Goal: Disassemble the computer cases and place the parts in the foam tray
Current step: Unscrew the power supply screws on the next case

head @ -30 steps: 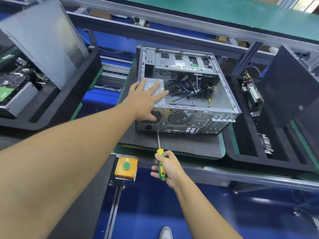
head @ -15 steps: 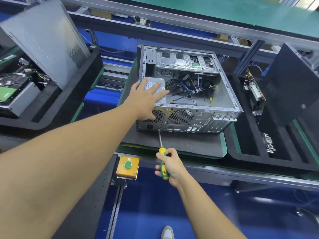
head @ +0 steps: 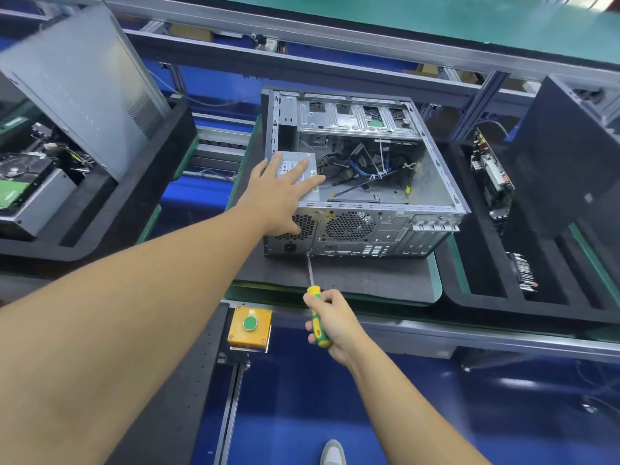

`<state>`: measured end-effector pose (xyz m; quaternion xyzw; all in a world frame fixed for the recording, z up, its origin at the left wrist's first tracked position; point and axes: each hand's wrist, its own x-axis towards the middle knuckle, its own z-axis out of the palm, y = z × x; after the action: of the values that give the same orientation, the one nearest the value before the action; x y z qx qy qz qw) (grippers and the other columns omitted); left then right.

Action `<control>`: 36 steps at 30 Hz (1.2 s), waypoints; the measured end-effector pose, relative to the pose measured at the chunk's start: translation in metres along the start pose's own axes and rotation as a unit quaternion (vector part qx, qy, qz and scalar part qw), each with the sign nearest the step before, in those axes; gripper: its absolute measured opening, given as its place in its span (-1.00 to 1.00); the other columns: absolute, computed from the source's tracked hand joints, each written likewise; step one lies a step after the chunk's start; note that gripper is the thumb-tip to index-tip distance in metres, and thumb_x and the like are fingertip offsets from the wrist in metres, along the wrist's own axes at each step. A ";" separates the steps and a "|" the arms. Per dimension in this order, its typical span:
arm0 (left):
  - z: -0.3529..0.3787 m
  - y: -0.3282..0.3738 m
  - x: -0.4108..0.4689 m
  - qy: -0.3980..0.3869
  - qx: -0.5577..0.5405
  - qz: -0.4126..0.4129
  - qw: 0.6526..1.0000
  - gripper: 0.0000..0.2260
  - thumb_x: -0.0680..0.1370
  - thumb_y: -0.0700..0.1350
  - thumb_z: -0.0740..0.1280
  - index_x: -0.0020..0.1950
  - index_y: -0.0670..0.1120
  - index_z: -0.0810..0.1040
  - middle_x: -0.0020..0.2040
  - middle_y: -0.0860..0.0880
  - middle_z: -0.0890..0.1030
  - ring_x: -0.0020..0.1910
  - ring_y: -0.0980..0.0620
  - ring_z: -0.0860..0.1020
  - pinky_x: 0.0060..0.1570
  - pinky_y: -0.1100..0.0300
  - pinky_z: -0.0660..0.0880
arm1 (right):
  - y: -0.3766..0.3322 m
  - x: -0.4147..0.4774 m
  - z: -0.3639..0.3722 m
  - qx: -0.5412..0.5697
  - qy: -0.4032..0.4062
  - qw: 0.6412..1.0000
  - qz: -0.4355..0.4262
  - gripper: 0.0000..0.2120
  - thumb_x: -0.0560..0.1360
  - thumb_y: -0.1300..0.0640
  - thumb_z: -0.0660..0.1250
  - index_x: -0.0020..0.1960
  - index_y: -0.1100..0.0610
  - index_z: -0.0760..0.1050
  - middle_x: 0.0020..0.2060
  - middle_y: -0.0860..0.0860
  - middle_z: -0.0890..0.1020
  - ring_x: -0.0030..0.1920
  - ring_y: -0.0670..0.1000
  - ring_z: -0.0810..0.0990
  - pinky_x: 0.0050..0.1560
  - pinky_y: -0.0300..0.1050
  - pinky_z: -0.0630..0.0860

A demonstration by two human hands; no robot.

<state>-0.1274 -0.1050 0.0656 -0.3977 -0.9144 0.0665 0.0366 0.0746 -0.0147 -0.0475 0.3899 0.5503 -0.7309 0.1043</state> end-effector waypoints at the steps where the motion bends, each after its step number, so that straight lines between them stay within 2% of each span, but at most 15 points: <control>1: 0.000 0.000 0.000 0.000 -0.001 0.000 1.000 -0.03 0.40 0.33 0.43 0.59 0.27 -0.16 0.65 0.04 -0.10 0.59 -0.28 -0.12 0.52 -0.19 -0.07 | -0.002 0.000 -0.001 0.020 -0.006 1.000 0.020 -0.74 0.58 -0.03 0.35 0.10 0.14 0.44 -0.09 0.11 0.54 -0.35 -0.01 0.52 -0.44 -0.14 0.48; 5: -0.001 0.001 -0.001 0.001 -0.004 -0.001 1.000 -0.03 0.40 0.32 0.44 0.59 0.27 -0.15 0.65 0.03 -0.09 0.59 -0.28 -0.12 0.52 -0.18 -0.08 | -0.007 -0.001 -0.004 0.064 -0.022 0.997 0.036 -0.69 0.64 0.10 0.12 0.12 0.24 0.57 -0.19 0.10 0.66 -0.39 -0.01 0.49 -0.45 -0.11 0.47; 8: -0.001 0.001 -0.001 0.001 -0.001 -0.002 1.000 -0.03 0.40 0.33 0.43 0.59 0.27 -0.15 0.65 0.03 -0.09 0.59 -0.28 -0.11 0.52 -0.18 -0.07 | -0.003 0.000 -0.005 0.005 -0.005 1.000 -0.016 -0.86 0.61 0.14 0.27 0.13 0.15 0.51 0.01 0.17 0.61 -0.23 0.07 0.59 -0.33 -0.05 0.58; 10: -0.001 0.001 -0.001 -0.001 -0.004 -0.003 1.000 -0.03 0.40 0.33 0.44 0.59 0.27 -0.15 0.65 0.03 -0.09 0.59 -0.28 -0.11 0.52 -0.18 -0.08 | 0.000 0.000 -0.006 0.022 -0.007 0.999 -0.032 -0.80 0.57 0.17 0.39 0.15 0.10 0.43 0.05 0.17 0.56 -0.21 0.06 0.64 -0.25 0.01 0.64; 15: -0.001 0.001 0.000 -0.002 -0.006 -0.004 1.000 -0.03 0.39 0.33 0.44 0.59 0.28 -0.14 0.65 0.04 -0.08 0.59 -0.27 -0.12 0.52 -0.18 -0.07 | -0.006 -0.001 -0.003 0.041 -0.006 0.999 -0.003 -0.73 0.57 0.10 0.38 0.22 0.13 0.41 -0.15 0.16 0.57 -0.37 0.00 0.55 -0.38 -0.09 0.53; 20: 0.001 0.000 0.000 -0.002 -0.004 -0.003 1.000 -0.03 0.39 0.33 0.44 0.59 0.28 -0.14 0.65 0.04 -0.08 0.59 -0.28 -0.11 0.52 -0.18 -0.07 | -0.005 -0.002 0.002 0.096 -0.049 0.993 0.039 -0.68 0.65 0.14 0.12 0.16 0.32 0.55 -0.17 0.15 0.66 -0.36 -0.01 0.53 -0.34 -0.06 0.55; 24: -0.003 0.000 -0.003 0.006 -0.010 0.008 1.000 0.00 0.39 0.32 0.45 0.60 0.24 -0.16 0.65 0.04 -0.11 0.59 -0.25 -0.11 0.51 -0.18 -0.06 | 0.002 -0.001 0.001 0.048 -0.052 0.997 0.002 -0.83 0.66 0.16 0.22 0.17 0.24 0.46 -0.20 0.12 0.69 -0.30 0.05 0.61 -0.31 -0.06 0.57; 26: -0.004 -0.001 -0.012 0.047 0.011 0.051 0.998 0.01 0.38 0.33 0.43 0.61 0.18 -0.17 0.64 0.04 -0.18 0.60 -0.18 -0.13 0.50 -0.20 -0.03 | 0.007 -0.002 -0.001 0.037 -0.043 0.998 -0.010 -0.83 0.64 0.14 0.30 0.17 0.20 0.42 -0.21 0.12 0.64 -0.29 0.08 0.62 -0.32 -0.06 0.57; 27: -0.006 0.000 -0.019 0.082 0.030 0.084 0.993 -0.02 0.39 0.34 0.39 0.61 0.15 -0.12 0.64 0.03 -0.15 0.60 -0.15 -0.09 0.49 -0.21 0.01 | 0.008 -0.001 -0.003 0.033 -0.039 0.999 -0.013 -0.81 0.62 0.13 0.33 0.17 0.18 0.42 -0.21 0.12 0.62 -0.30 0.07 0.62 -0.33 -0.07 0.57; 29: -0.006 0.009 -0.038 0.171 0.025 0.149 0.974 -0.26 0.43 0.27 0.33 0.54 0.06 0.19 0.57 -0.03 0.17 0.48 -0.14 0.20 0.36 -0.14 0.21 | 0.007 -0.001 -0.006 0.027 -0.038 0.999 -0.015 -0.80 0.61 0.12 0.35 0.17 0.16 0.43 -0.21 0.10 0.60 -0.35 0.03 0.60 -0.37 -0.09 0.56; 30: -0.002 0.016 -0.049 0.222 -0.006 0.179 0.958 -0.44 0.45 0.17 0.30 0.39 -0.02 0.36 0.40 -0.07 0.37 0.32 -0.13 0.37 0.22 -0.09 0.31 | 0.006 -0.001 -0.008 0.022 -0.038 0.999 -0.014 -0.80 0.60 0.12 0.36 0.16 0.16 0.43 -0.22 0.10 0.60 -0.37 0.02 0.57 -0.38 -0.10 0.54; 32: 0.011 0.035 -0.070 0.239 -0.105 0.200 0.944 -0.78 0.47 -0.01 0.27 0.06 -0.08 0.47 0.00 -0.06 0.51 -0.07 -0.10 0.50 -0.08 -0.04 0.44 | 0.004 0.000 -0.010 0.007 -0.034 0.999 -0.016 -0.81 0.60 0.11 0.36 0.15 0.15 0.44 -0.22 0.10 0.61 -0.40 0.00 0.54 -0.40 -0.11 0.52; 34: 0.026 0.057 -0.087 0.143 -0.243 0.084 0.956 -0.96 0.51 -0.11 0.27 -0.06 -0.04 0.44 -0.21 0.04 0.49 -0.25 -0.03 0.49 -0.23 -0.03 0.50 | 0.003 -0.001 -0.011 0.000 -0.036 0.999 -0.019 -0.82 0.60 0.10 0.35 0.14 0.15 0.44 -0.22 0.09 0.61 -0.40 -0.01 0.53 -0.41 -0.12 0.50; 35: 0.035 0.067 -0.092 0.087 -0.311 -0.020 0.946 -0.99 0.54 -0.12 0.26 -0.06 -0.02 0.45 -0.23 0.08 0.50 -0.25 -0.01 0.50 -0.22 -0.01 0.52 | 0.003 -0.002 -0.012 -0.003 -0.039 0.999 -0.021 -0.82 0.60 0.10 0.34 0.14 0.15 0.44 -0.22 0.09 0.61 -0.40 -0.01 0.53 -0.41 -0.12 0.50; 36: 0.042 0.075 -0.093 0.037 -0.378 -0.133 0.915 -0.97 0.56 -0.11 0.26 -0.05 -0.02 0.48 -0.21 0.07 0.55 -0.21 -0.01 0.55 -0.17 0.00 0.55 | 0.003 -0.002 -0.012 -0.006 -0.041 0.999 -0.022 -0.82 0.60 0.10 0.34 0.14 0.15 0.44 -0.23 0.08 0.61 -0.40 -0.02 0.53 -0.41 -0.13 0.50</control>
<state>-0.0150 -0.1261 0.0112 -0.2589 -0.9136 -0.3048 -0.0740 0.0835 -0.0058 -0.0493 0.3472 0.5580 -0.7452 0.1129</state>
